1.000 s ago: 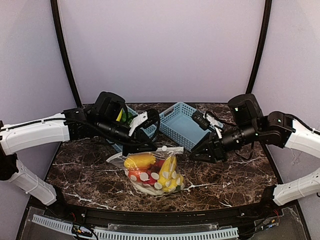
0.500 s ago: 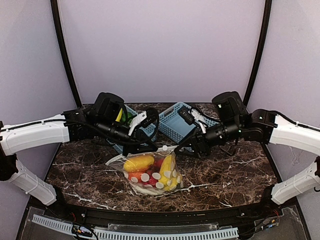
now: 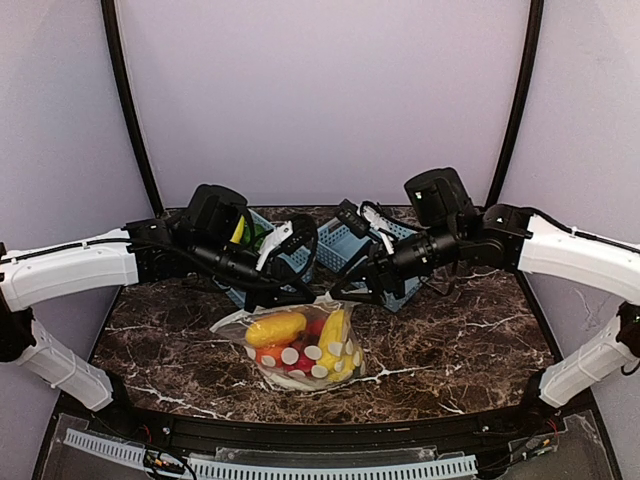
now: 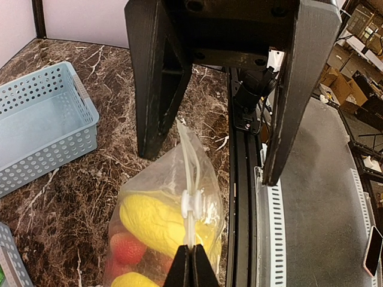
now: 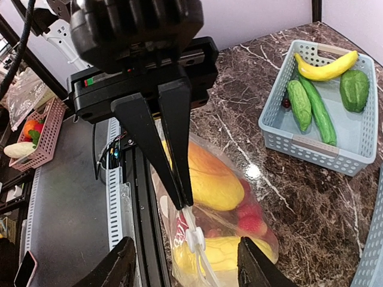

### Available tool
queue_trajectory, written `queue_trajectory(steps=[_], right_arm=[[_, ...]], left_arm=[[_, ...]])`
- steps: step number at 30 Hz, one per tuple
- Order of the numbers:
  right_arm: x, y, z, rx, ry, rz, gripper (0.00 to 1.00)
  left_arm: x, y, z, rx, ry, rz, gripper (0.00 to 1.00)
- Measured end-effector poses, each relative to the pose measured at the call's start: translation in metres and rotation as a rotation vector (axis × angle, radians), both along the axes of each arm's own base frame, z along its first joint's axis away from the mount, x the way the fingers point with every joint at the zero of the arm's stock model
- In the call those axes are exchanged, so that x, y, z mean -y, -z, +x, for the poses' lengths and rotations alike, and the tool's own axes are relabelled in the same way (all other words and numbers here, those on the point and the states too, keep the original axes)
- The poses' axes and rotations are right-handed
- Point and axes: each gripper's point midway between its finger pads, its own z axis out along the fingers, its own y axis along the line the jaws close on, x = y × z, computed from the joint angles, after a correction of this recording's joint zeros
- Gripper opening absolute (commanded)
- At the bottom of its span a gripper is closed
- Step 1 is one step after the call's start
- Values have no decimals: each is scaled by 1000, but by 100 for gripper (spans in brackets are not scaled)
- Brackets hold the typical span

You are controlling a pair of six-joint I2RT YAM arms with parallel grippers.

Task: Place the food in the zip-top bag and seal the zipper
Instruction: Zip the zipper on the zipper food storage bag.

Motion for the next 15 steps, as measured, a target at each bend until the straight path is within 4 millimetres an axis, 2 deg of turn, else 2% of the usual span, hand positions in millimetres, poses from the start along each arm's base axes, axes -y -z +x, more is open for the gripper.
queue_trajectory(steps=[8, 15], right_arm=[[-7, 15, -5, -37, -79, -22, 37], [-8, 13, -4, -49, -112, -14, 26]], left_arm=[[-1, -4, -1, 4, 1, -9, 1], [-2, -4, -3, -1, 5, -6, 1]])
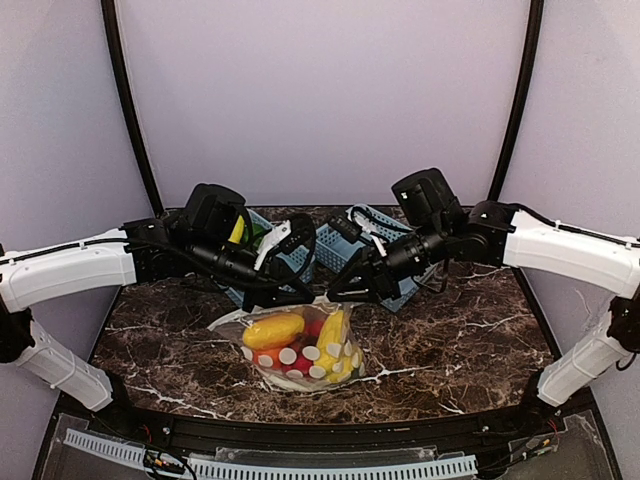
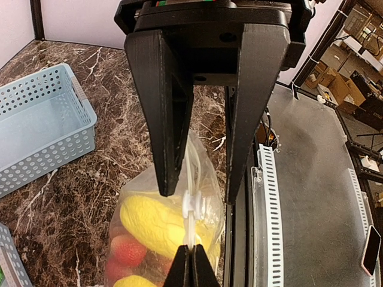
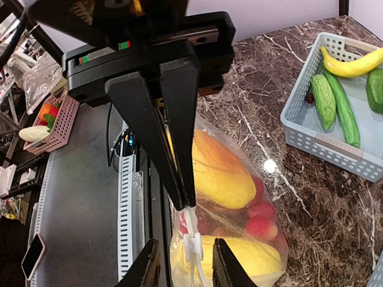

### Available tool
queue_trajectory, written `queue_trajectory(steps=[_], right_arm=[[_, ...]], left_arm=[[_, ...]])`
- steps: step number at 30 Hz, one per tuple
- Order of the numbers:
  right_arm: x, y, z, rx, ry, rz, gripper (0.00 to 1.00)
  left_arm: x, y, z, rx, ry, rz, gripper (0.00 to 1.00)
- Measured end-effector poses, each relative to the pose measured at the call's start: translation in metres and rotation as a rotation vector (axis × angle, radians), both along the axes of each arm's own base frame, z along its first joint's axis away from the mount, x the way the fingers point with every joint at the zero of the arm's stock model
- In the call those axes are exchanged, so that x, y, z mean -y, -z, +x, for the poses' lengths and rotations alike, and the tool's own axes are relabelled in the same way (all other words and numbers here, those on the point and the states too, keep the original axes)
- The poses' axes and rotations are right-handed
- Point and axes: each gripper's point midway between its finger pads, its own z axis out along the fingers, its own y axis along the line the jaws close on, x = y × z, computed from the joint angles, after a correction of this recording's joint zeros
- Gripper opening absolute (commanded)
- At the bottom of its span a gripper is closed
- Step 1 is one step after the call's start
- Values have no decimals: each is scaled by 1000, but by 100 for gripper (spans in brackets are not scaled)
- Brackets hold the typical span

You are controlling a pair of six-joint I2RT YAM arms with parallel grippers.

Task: Place the food in the zip-top bag and seal the zipper
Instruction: Zip the zipper on the zipper food storage bag.

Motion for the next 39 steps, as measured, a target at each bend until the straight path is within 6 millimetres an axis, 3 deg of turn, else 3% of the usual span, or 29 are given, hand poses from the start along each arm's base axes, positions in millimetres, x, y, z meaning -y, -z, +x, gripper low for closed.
queue_trajectory(steps=[5, 12, 15, 16, 19, 21, 23, 28, 32, 34, 39], right_arm=[[-5, 2, -2, -21, -40, 2, 21], [-7, 7, -7, -42, -80, -3, 1], [-6, 6, -8, -48, -87, -2, 0], [-6, 6, -8, -46, -90, -1, 0], [-6, 5, -9, -49, -94, -3, 0], [-5, 5, -10, -52, -95, -9, 0], [-4, 3, -10, -53, -98, -15, 0], [-5, 0, -9, -57, -104, -33, 0], [-1, 3, -8, -70, -102, -61, 0], [1, 3, -7, -72, -102, -71, 0], [2, 1, -8, -66, -109, -81, 0]], left_arm=[[0, 0, -1, -5, 7, -2, 1], [0, 0, -3, -9, 12, -1, 1], [0, 0, -3, -10, 14, -2, 1], [0, 0, -3, -10, 14, -3, 3], [0, -1, -4, -11, 19, -5, 36], [1, -4, -4, -11, 23, -13, 49], [3, -7, -5, -14, 30, -21, 53], [10, -5, -3, -29, 48, -24, 53], [13, -3, -1, -38, 52, -26, 33], [14, -3, 0, -41, 54, -30, 29], [15, -5, -2, -45, 62, -42, 40]])
